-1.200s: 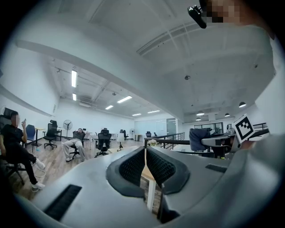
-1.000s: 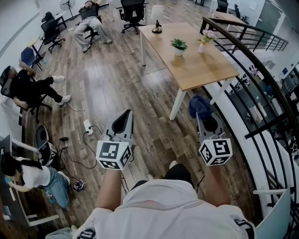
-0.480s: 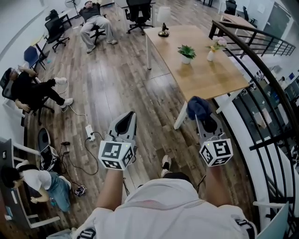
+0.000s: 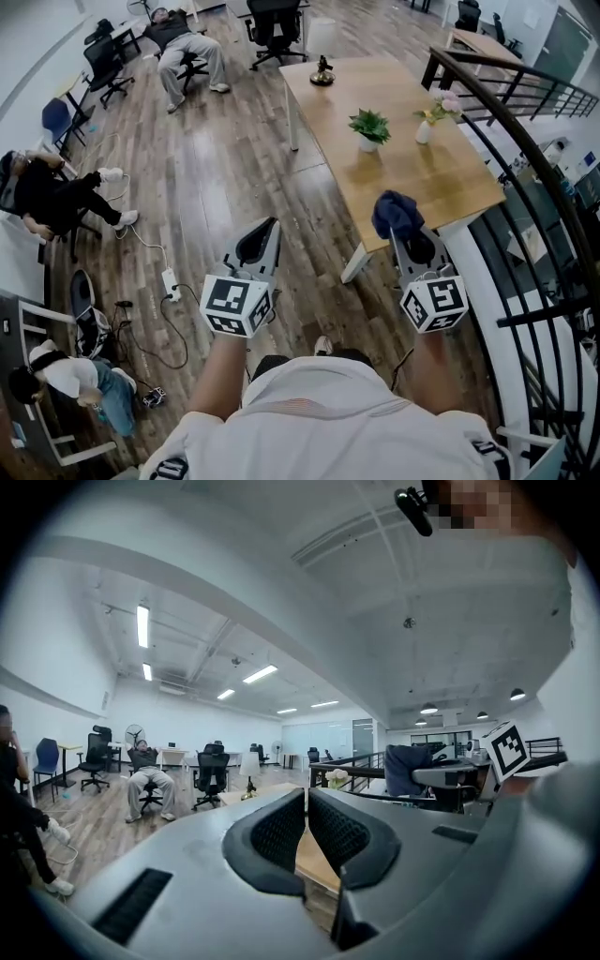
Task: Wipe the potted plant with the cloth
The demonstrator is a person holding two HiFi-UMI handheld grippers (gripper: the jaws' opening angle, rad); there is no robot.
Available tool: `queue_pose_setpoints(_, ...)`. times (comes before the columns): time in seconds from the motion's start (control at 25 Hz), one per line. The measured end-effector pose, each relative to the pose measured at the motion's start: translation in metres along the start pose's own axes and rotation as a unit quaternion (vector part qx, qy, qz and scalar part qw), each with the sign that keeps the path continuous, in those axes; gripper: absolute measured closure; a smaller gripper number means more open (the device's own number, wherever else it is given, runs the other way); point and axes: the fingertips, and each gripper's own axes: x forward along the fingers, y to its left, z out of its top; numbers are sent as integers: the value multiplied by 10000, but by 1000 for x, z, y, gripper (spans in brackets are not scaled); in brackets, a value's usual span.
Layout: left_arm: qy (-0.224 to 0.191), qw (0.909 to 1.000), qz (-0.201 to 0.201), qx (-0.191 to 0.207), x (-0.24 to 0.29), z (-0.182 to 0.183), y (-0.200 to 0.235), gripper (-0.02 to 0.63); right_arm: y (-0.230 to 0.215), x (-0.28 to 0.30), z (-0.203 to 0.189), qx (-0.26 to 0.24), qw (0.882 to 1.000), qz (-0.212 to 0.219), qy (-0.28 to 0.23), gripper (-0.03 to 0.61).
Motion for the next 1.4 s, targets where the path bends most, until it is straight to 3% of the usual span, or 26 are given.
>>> queue_pose_setpoints(0.32,75,9998,-122,-169,73,-6,25,591,-43,60,-19,160,9997,-73,197,446)
queue_pose_setpoints(0.52,52,9989,-422,-221,131,-18,57,593,-69,109,-35,224,9984,-380,352,448)
queue_pose_setpoints(0.68,48,9960,-885,-94,186,-17,92,598,-82,155,-35,146,9956,-798,470,448)
queue_pose_setpoints(0.96,261,9811,-1913,-123,280,-18,148,598,-96,231,-41,237,9823,-1685,785,447)
queue_pose_setpoints(1.12,461,9739,-2205,-295,325,-32,172,598,-99,260,-51,320,9745,-1982,1003,448)
queue_pose_setpoints(1.4,777,9573,-2747,-454,387,-46,168,598,-132,265,-61,563,9557,-2588,1281,448)
